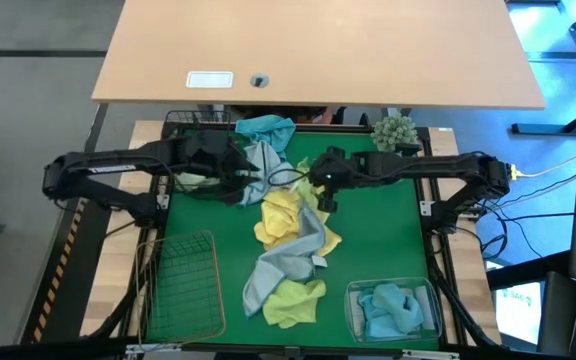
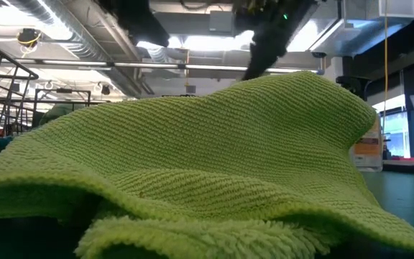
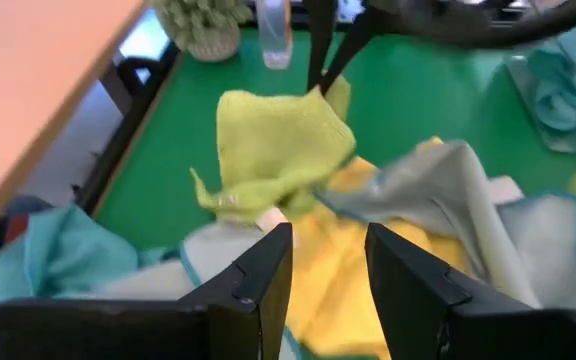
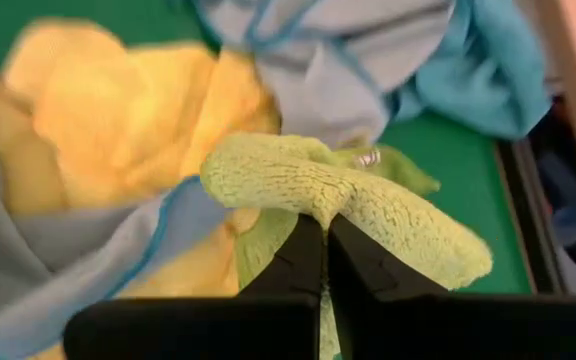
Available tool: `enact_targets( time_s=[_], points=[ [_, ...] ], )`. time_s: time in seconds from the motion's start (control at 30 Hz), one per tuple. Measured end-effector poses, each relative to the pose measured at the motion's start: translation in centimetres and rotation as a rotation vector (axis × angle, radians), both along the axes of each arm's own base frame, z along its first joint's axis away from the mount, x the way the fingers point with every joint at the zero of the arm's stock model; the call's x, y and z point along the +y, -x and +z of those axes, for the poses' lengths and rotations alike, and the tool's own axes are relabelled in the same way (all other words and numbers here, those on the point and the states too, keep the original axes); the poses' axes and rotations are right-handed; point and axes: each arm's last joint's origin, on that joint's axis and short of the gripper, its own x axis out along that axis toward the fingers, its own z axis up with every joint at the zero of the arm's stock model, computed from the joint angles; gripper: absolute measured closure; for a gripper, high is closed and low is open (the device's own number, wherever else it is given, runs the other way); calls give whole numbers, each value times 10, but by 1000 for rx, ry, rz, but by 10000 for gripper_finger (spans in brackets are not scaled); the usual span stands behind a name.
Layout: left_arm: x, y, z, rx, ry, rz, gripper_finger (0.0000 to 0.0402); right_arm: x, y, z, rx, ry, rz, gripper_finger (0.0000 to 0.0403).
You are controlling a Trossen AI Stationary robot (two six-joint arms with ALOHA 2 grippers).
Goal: Sort microfiber towel by color & place in baskets
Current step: Put the top green microfiber cloth into the black wire basket
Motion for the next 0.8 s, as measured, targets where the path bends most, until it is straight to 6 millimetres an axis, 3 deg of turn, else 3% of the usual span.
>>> enact_targets(
  time_s=[0.33, 0.8],
  points=[
    [8, -33, -12, -64, -61, -22, 278, -1, -11, 46, -174, 17, 1, 400],
    [11, -46, -22, -59, -115, -35, 278, -1, -23, 70, -405, 1, 40, 394]
  ],
)
